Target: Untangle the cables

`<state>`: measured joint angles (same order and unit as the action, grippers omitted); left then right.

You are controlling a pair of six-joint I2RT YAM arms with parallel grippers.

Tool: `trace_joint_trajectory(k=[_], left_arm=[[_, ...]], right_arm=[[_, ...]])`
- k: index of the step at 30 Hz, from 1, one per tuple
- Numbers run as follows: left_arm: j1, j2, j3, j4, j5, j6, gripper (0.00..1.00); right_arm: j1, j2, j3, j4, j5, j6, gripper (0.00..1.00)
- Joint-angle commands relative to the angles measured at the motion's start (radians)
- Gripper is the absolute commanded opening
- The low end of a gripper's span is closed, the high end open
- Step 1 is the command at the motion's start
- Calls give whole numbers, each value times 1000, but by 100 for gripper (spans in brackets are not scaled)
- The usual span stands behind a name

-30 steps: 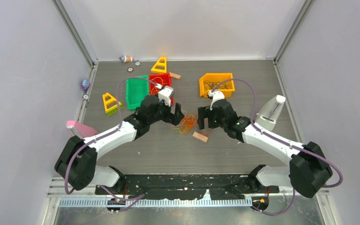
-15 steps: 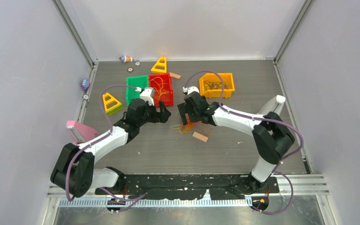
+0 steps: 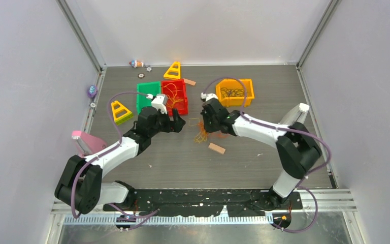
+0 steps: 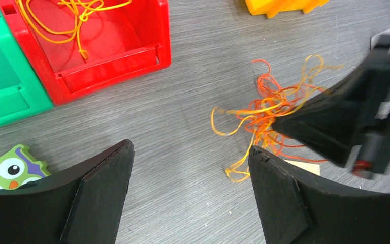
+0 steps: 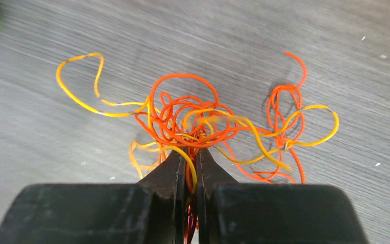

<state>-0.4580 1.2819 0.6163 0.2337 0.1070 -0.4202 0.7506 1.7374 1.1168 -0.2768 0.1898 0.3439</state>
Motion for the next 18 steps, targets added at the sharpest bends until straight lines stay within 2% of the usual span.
trace_joint_trajectory(k=[1, 7, 12, 18], left_arm=[[-2, -16, -6, 86, 39, -2, 83], [-2, -44, -47, 165, 79, -5, 83], [-2, -34, -68, 257, 179, -15, 83], [-2, -45, -156, 555, 348, -78, 82]], right_arm=[[-70, -202, -30, 94, -142, 63, 5], [-189, -333, -72, 165, -427, 202, 5], [-249, -375, -68, 211, -533, 300, 6], [-264, -377, -79, 266, -610, 364, 5]])
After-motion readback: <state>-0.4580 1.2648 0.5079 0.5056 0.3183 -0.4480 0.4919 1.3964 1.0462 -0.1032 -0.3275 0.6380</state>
